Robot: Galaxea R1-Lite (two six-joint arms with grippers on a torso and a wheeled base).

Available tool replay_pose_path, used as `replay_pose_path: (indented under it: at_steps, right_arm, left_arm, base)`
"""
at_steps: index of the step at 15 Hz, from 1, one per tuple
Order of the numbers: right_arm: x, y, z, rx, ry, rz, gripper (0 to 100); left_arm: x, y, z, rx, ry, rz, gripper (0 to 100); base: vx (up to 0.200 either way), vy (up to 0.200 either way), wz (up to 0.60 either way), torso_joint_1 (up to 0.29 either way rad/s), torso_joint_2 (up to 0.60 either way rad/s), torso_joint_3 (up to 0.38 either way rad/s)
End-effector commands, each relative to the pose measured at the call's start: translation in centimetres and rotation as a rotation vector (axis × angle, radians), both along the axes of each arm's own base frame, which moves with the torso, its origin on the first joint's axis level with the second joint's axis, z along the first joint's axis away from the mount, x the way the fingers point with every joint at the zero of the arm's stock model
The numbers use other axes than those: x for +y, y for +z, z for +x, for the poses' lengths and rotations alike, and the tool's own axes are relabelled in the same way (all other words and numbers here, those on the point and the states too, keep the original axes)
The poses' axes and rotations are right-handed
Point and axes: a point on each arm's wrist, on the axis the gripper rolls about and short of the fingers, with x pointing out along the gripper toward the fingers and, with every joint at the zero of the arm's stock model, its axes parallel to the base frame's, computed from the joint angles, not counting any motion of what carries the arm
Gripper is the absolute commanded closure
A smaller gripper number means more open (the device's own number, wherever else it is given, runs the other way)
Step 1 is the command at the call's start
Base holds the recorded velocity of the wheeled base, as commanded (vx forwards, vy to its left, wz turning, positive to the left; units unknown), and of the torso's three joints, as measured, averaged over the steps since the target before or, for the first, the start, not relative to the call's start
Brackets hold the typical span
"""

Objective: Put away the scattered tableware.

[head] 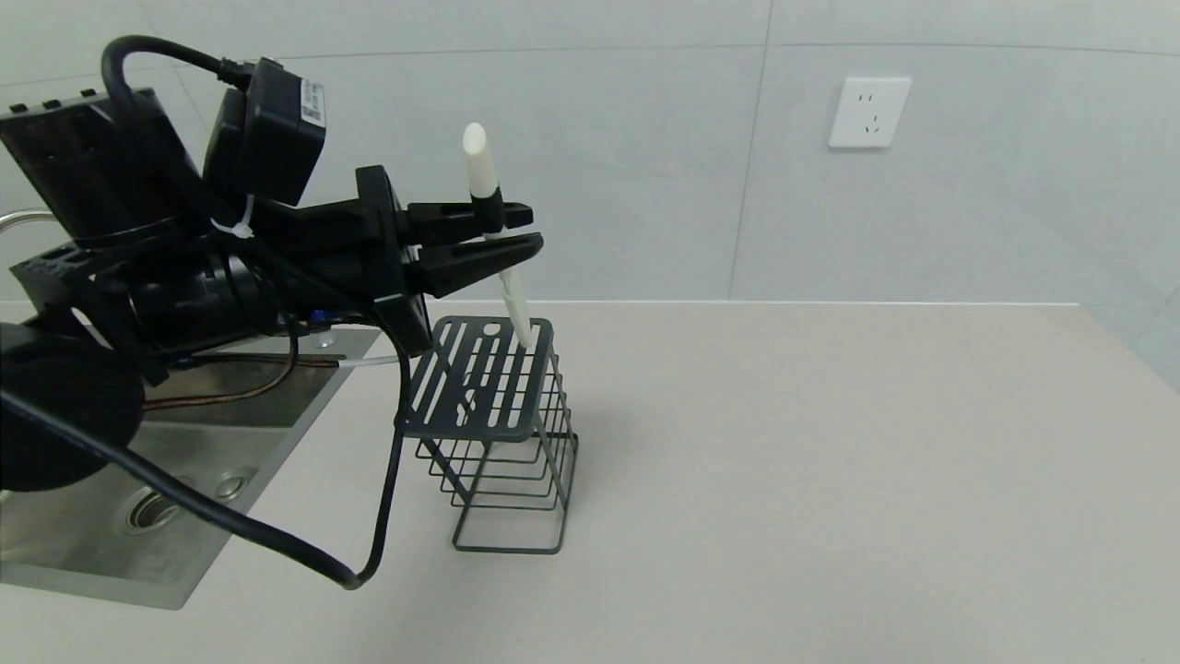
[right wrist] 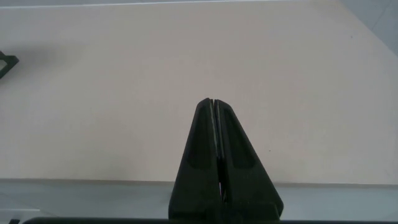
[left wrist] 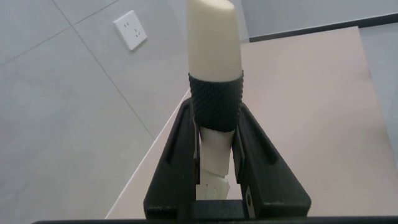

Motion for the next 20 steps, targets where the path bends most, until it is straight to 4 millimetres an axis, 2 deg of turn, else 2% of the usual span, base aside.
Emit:
replay_pose_path:
  at_steps: [1,20]
  right_arm:
    - [0.00,0.01,0.00,-0.001,-0.001,0.000,100]
    - [0.01,0.01,0.00,-0.001,0.000,0.000,100]
  left_arm:
    - [-0.01,-0.23,0.19,0.007,0.003,0.002,100]
    - [-0.16,-0.97,0.68,0.025,0.003,0.011,100]
  base:
    - [0.000,0.000,0.00,0.000,0.00,0.000]
    - [0.000,0.000,0.00,0.000,0.00,0.000]
